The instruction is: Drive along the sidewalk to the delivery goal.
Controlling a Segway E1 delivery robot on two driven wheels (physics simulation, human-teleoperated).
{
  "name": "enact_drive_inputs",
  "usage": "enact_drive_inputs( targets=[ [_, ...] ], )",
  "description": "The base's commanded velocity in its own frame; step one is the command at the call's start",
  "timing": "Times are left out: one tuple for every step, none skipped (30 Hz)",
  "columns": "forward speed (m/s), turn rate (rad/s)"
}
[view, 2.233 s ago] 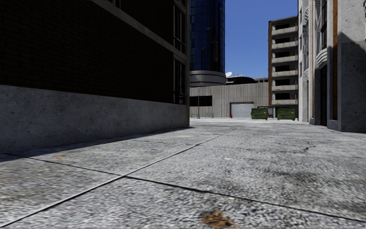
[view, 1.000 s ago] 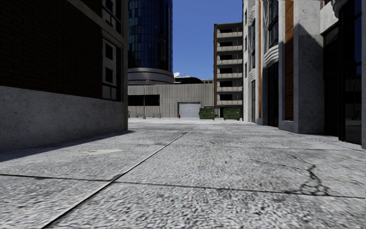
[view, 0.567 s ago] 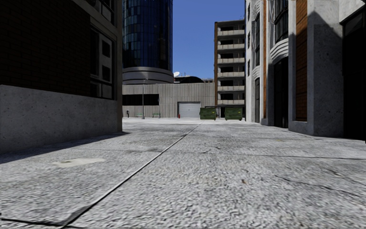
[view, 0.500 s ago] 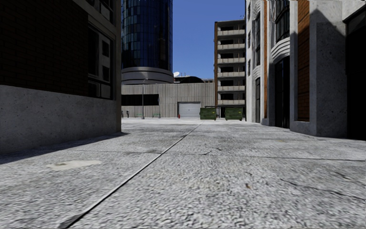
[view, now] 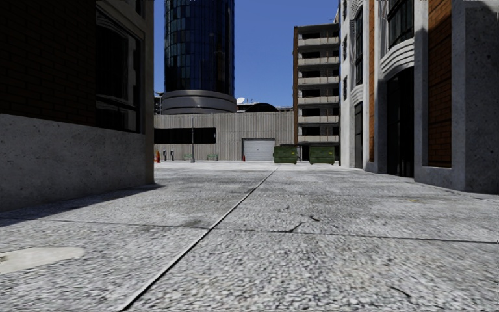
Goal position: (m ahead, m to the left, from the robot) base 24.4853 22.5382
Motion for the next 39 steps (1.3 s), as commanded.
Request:
enact_drive_inputs(
  targets=[
    [2.0, 0.0],
    [2.0, 0.0],
    [2.0, 0.0],
    [2.0, 0.0],
    [2.0, 0.0],
    [2.0, 0.0],
    [2.0, 0.0],
    [2.0, 0.0],
    [2.0, 0.0],
    [2.0, 0.0],
    [2.0, 0.0],
    [2.0, 0.0],
    [2.0, 0.0],
    [2.0, 0.0],
    [2.0, 0.0],
    [2.0, 0.0],
    [2.0, 0.0],
    [2.0, 0.0],
    [2.0, 0.0],
    [2.0, 0.0],
    [2.0, 0.0],
    [2.0, 0.0],
    [2.0, 0.0],
    [2.0, 0.0],
    [2.0, 0.0],
    [2.0, 0.0],
    [2.0, 0.0],
    [2.0, 0.0],
    [2.0, 0.0],
    [2.0, 0.01],
    [2.0, 0.09],
    [2.0, 0.09],
    [2.0, 0.15],
    [2.0, 0.24],
    [2.0, 0.28],
    [2.0, 0.28],
    [2.0, 0.28],
    [2.0, 0.29],
    [2.0, 0.29]
  ],
)
